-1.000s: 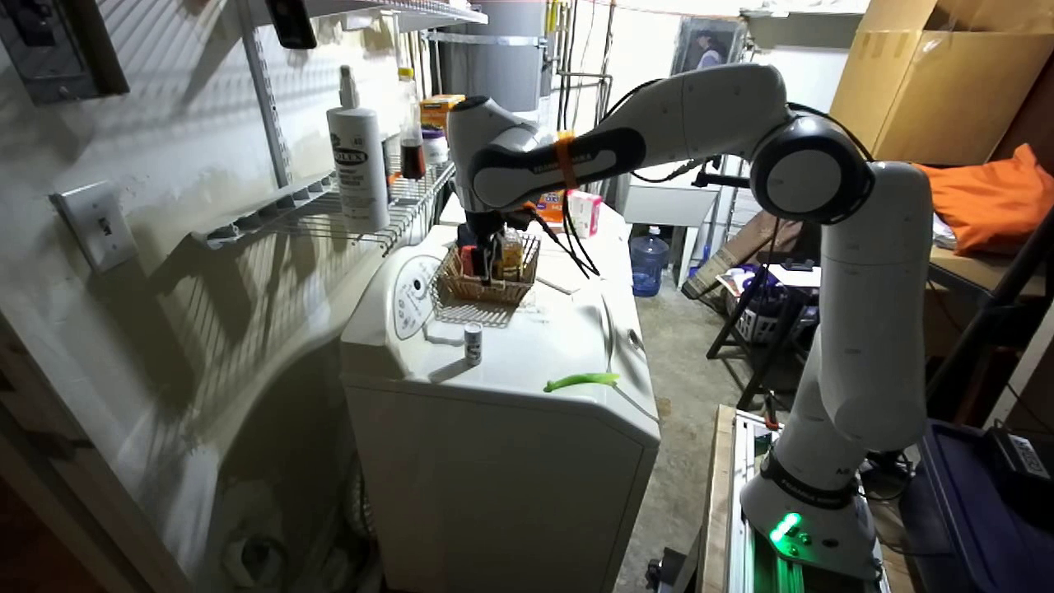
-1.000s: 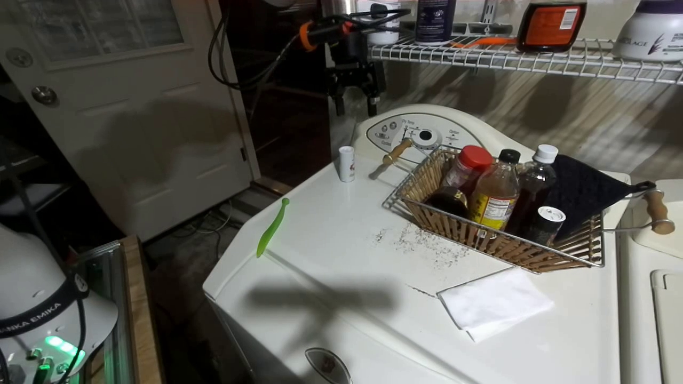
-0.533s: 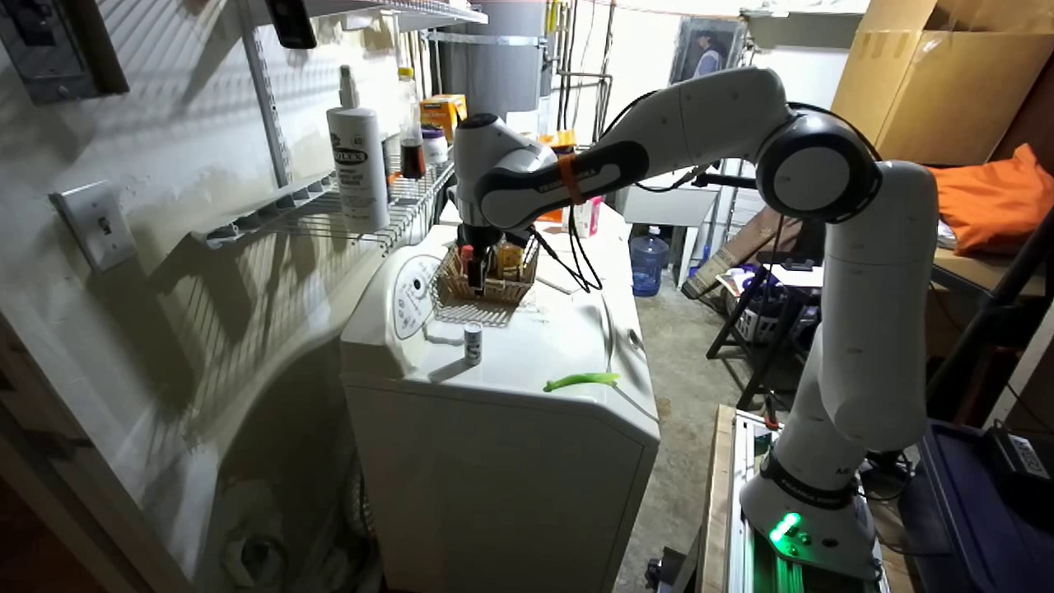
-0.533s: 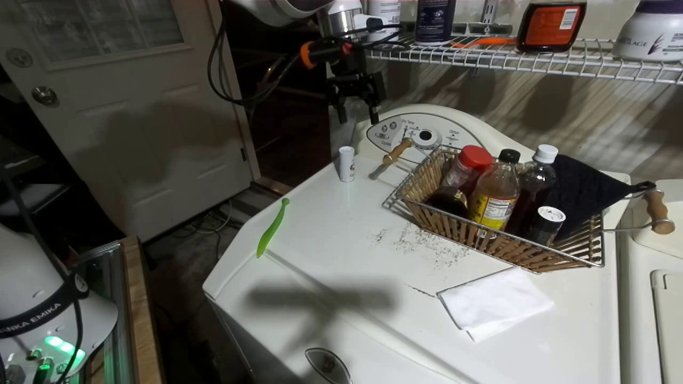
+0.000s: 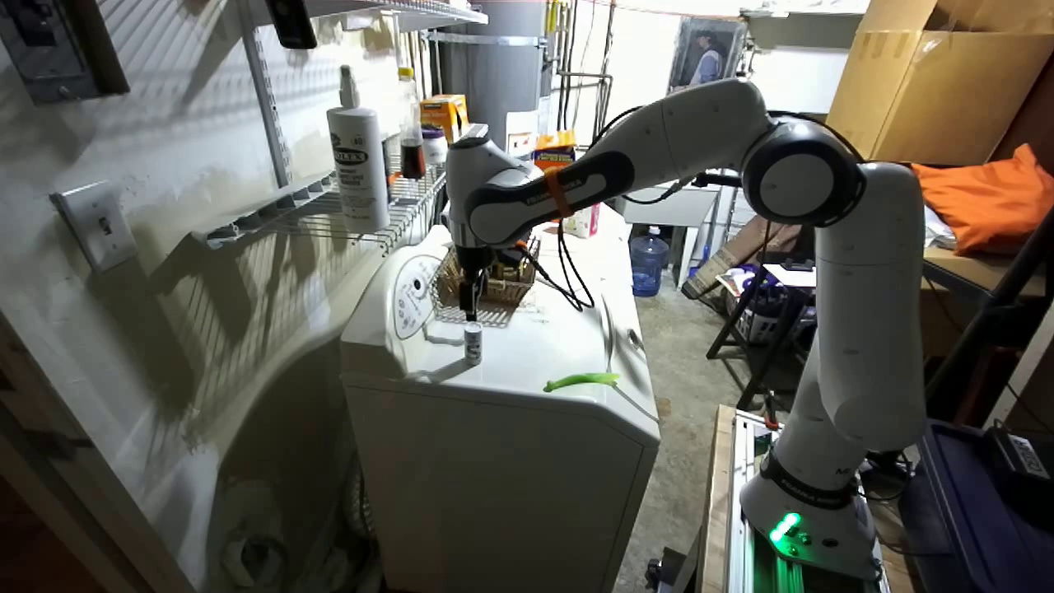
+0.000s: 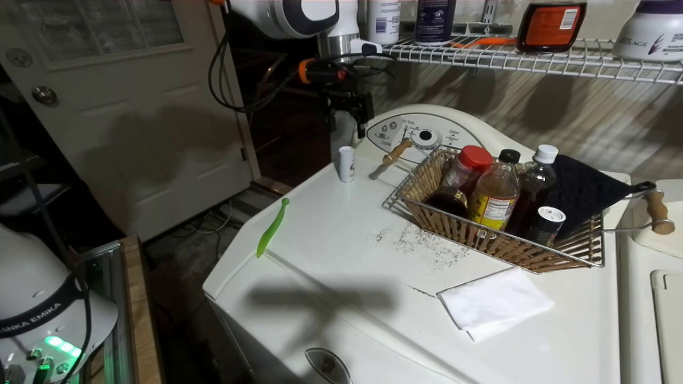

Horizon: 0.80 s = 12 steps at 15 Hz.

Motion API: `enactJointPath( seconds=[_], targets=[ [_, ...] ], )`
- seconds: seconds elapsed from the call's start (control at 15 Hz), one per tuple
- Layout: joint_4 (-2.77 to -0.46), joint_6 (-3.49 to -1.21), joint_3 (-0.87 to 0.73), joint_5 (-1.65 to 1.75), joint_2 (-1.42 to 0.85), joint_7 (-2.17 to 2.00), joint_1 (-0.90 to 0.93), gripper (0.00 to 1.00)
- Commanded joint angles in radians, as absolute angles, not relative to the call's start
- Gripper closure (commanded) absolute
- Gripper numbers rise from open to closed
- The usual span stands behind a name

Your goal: Put the black and white containers in the basket.

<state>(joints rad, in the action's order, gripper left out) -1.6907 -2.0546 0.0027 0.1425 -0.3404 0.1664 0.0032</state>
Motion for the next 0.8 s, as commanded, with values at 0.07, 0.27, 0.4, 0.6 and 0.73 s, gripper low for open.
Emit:
enactJointPath(
  seconds=[0.07, 0.27, 0.4, 0.6, 0.73],
  targets=[
    [-1.717, -2.104, 0.016, 0.089, -0.357, 0.187, -0.012, 0.0],
    [-1.724, -2.092, 0.016, 0.08, -0.367, 0.184, -0.014, 0.0],
    [-1.728, -2.1, 0.018, 0.075, -0.375, 0.189, -0.015, 0.0],
    [-1.732, -2.106, 0.016, 0.078, -0.384, 0.187, -0.015, 0.02],
    [-1.736, -2.108, 0.014, 0.083, -0.386, 0.185, -0.014, 0.1]
  ],
)
